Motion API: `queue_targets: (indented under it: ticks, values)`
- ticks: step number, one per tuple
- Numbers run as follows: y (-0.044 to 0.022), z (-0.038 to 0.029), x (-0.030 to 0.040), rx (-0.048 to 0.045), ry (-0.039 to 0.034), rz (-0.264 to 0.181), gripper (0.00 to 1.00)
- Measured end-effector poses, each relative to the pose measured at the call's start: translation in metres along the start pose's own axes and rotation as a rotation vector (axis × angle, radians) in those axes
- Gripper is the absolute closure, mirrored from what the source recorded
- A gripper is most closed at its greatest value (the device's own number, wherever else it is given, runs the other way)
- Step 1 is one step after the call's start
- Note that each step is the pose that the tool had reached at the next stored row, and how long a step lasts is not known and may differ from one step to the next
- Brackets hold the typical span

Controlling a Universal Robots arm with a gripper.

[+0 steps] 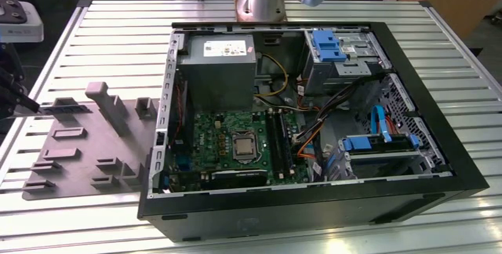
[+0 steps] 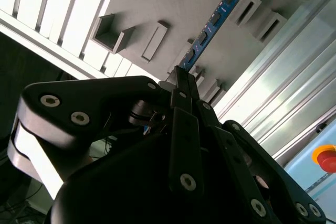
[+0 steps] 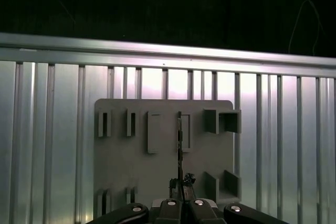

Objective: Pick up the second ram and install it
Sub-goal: 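Pick up the second ram and move it above second insertion slot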

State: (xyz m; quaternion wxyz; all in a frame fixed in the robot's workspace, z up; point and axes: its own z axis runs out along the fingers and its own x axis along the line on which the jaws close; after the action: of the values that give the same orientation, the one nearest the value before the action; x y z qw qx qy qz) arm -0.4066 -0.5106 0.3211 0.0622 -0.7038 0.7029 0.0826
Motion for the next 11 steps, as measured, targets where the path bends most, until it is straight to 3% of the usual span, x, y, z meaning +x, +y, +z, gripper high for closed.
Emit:
queue_targets:
  ticks: [11]
  values:
    - [0.0001,-0.0021,-0.0004,0.0002,-0.0042,0.0,0.88]
